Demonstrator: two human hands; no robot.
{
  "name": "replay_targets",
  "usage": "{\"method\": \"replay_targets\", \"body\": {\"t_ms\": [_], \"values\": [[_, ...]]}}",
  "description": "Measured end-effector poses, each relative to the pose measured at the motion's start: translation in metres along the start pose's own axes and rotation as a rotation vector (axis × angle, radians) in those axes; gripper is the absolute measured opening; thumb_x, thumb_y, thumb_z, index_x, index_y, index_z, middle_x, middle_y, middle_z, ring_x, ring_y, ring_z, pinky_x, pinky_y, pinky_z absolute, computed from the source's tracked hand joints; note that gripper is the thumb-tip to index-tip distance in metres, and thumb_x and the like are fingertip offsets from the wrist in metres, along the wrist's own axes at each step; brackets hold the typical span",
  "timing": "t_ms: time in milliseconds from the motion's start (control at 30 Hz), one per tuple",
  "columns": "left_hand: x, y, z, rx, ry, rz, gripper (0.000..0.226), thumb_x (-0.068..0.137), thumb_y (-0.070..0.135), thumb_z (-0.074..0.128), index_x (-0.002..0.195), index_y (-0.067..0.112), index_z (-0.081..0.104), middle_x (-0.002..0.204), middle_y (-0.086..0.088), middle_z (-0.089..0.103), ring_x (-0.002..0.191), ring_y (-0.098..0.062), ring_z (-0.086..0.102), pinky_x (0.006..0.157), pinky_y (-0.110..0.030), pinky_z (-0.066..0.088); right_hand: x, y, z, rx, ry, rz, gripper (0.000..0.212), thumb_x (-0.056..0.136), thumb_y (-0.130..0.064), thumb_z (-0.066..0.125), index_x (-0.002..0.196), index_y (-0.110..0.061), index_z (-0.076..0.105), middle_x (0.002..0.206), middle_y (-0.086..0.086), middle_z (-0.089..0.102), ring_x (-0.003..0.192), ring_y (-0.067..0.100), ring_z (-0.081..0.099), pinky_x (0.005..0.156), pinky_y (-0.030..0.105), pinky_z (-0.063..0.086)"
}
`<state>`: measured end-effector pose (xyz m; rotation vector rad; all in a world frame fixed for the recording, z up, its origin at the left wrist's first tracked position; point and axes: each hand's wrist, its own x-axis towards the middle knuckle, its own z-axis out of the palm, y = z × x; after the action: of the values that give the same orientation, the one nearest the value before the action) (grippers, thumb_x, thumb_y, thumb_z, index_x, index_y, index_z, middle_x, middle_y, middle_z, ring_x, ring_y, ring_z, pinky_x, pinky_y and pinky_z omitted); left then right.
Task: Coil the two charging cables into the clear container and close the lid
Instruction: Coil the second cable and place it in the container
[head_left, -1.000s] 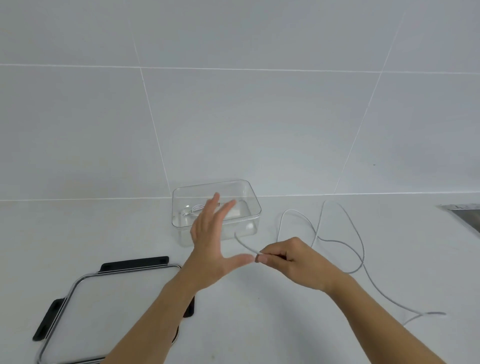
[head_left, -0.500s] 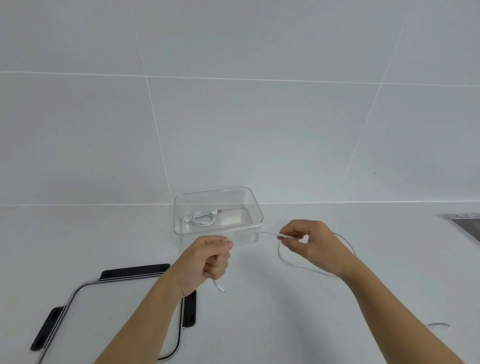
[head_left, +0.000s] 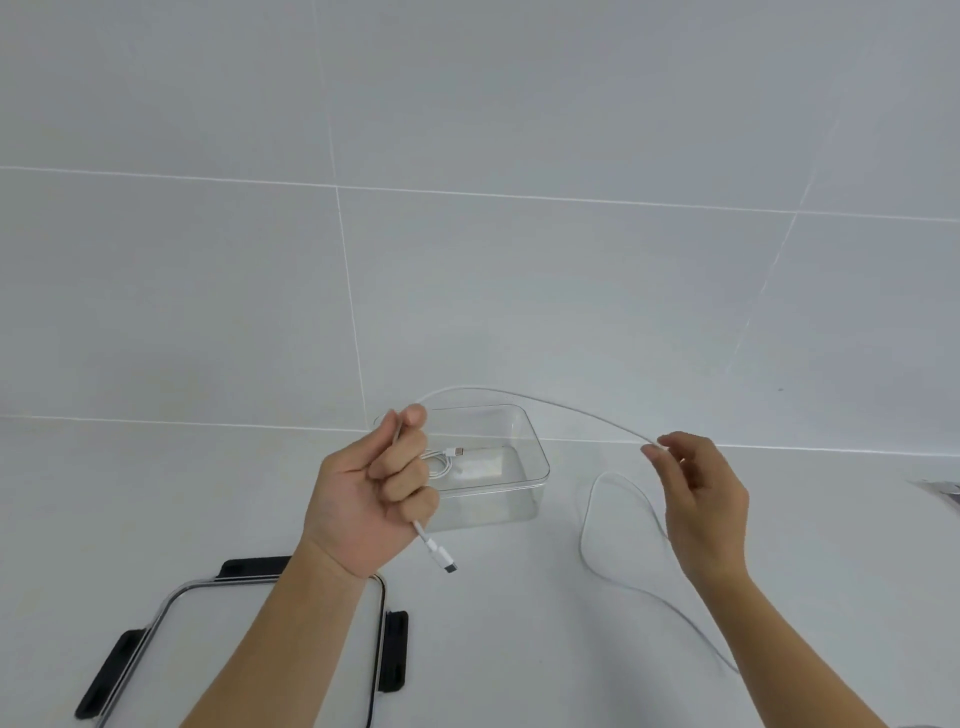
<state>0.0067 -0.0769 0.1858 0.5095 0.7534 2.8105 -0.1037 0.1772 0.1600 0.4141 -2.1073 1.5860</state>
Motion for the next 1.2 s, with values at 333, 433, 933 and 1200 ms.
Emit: {"method": "replay_targets", "body": {"t_ms": [333, 433, 933, 1200], "values": [[0.009, 0.012, -0.007, -0.002, 0.004, 0.007, 0.032, 0.099, 0.015, 0.03, 0.113, 0.0, 0.054, 0.065, -0.007, 0.05, 0.055, -0.016, 0.034, 0.051, -0.028, 0.036, 0.004, 0.006, 0.022, -0.939, -0.541, -0.551, 0.027, 0.062, -0.007, 0.08, 0.078, -0.025, 0.07, 0.06, -0.006, 0.058, 0.042, 0.018, 0.056, 0.032, 0.023, 0.025], [0.012, 0.01, -0.006, 0.162, 0.194, 0.076, 0.021, 0.071, 0.013, 0.074, 0.09, 0.007, 0.067, 0.055, 0.002, 0.05, 0.042, -0.009, 0.038, 0.039, -0.021, 0.04, -0.003, -0.009, 0.028, -1.043, -0.902, -0.58, 0.02, 0.09, -0.017, 0.048, 0.105, -0.023, 0.062, 0.094, -0.001, 0.062, 0.078, 0.028, 0.061, 0.057, 0.031, 0.033], [0.027, -0.023, 0.012, 1.122, 0.481, -0.312, 0.033, 0.099, 0.024, 0.038, 0.093, 0.006, 0.065, 0.068, -0.007, 0.069, 0.062, -0.02, 0.065, 0.063, -0.022, 0.051, -0.014, -0.08, 0.028, -0.458, -0.799, -0.993, 0.007, 0.076, -0.017, 0.065, 0.073, -0.023, 0.068, 0.058, -0.01, 0.059, 0.047, 0.012, 0.049, 0.041, 0.017, 0.021], [0.024, -0.027, 0.026, 1.102, 0.345, -0.303, 0.048, 0.093, 0.044, 0.034, 0.071, 0.009, 0.058, 0.041, 0.004, 0.031, 0.04, -0.012, 0.022, 0.043, -0.021, 0.022, 0.016, -0.077, 0.019, -0.34, -0.362, -0.817, 0.047, 0.082, -0.054, 0.053, 0.062, -0.014, 0.067, 0.052, -0.004, 0.056, 0.043, 0.014, 0.048, 0.039, 0.023, 0.036]]}}
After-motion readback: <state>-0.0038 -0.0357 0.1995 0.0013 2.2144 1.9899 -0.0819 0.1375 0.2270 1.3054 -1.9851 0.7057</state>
